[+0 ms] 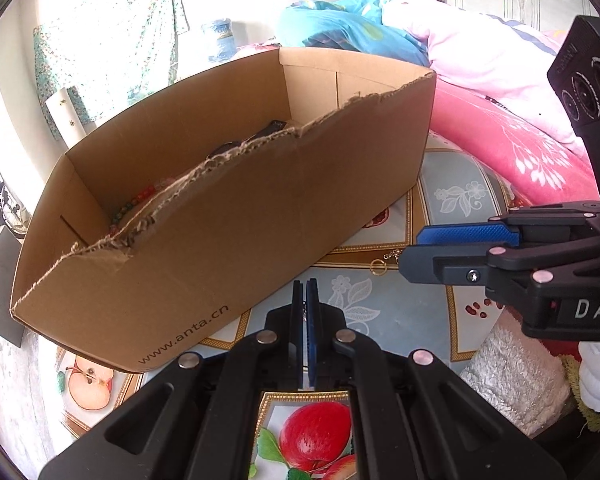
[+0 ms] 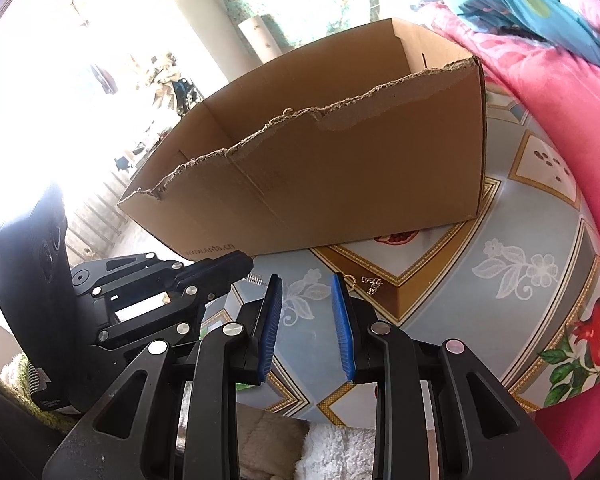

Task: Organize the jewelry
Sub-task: 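Lift the chain charm with the left tool toward the box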

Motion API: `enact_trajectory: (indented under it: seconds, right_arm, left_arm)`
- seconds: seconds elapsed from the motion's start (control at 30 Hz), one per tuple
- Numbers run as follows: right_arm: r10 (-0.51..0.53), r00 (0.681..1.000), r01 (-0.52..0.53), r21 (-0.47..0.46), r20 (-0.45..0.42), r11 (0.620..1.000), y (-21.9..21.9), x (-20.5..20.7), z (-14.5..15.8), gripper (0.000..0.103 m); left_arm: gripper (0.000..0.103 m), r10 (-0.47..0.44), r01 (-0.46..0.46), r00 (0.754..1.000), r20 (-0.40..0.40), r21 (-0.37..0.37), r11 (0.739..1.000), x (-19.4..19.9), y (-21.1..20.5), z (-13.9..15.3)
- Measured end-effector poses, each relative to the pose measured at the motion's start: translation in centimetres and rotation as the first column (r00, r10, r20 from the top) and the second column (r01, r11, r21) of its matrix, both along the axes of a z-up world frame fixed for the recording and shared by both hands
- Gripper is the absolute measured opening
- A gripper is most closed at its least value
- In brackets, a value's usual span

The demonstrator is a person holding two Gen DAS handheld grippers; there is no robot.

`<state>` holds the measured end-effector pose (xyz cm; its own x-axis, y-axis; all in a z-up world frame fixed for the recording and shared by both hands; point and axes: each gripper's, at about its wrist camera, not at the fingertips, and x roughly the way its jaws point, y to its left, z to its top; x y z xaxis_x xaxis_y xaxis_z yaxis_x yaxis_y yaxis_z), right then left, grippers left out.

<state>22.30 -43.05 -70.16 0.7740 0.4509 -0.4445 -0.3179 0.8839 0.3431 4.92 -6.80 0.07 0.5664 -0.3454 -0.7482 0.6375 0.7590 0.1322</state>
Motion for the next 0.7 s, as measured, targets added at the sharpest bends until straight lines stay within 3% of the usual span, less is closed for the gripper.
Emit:
enact_trajectory:
  seconds: [0.7]
  right_arm:
    - [-0.030, 0.999, 0.031, -0.041, 0.038, 0.999, -1.6, -2.8, -1.1, 0.026]
  left_arm:
    - [0.001, 0.046, -0.046, 0.999, 0.016, 0.008, 0.999, -0.3, 0.0, -0.1]
